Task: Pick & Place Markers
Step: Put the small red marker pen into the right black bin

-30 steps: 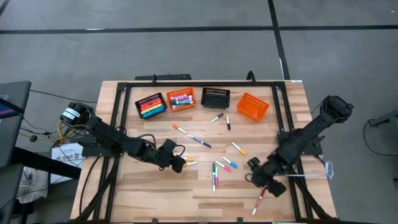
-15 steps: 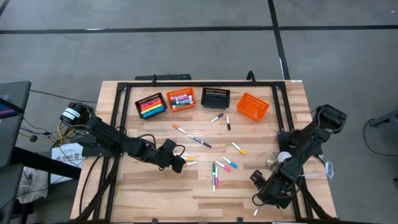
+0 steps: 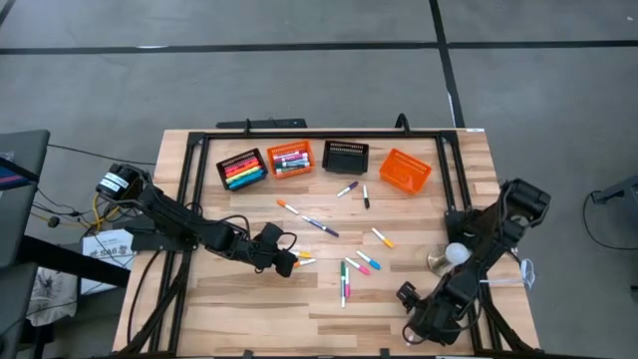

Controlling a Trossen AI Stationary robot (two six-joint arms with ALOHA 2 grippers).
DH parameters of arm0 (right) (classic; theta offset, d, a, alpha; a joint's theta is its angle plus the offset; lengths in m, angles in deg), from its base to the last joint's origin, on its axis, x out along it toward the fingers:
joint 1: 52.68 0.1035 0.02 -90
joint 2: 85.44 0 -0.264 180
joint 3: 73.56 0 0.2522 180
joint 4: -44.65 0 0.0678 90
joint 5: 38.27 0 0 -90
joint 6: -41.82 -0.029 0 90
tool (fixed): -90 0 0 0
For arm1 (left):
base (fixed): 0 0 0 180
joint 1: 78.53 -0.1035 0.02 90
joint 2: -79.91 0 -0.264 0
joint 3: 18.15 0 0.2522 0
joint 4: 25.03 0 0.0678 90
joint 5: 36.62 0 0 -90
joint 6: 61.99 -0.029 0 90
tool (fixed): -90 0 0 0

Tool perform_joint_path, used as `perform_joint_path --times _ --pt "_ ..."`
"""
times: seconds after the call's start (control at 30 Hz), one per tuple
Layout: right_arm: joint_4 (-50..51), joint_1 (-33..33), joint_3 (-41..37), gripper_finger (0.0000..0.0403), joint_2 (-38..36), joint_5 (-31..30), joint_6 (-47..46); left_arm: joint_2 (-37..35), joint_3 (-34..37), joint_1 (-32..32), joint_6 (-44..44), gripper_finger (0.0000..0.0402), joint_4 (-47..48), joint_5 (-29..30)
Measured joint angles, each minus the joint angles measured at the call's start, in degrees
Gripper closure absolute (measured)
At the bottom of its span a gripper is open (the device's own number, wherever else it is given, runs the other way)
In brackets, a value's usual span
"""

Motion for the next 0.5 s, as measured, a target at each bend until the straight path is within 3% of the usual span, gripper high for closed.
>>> perform_joint_path --times 0.5 --pt "0.47 -0.51 0.03 0.0137 2.07 -7.37 -1.51 0.0 0.0 0.02 -0.02 0.028 0.0 0.0"
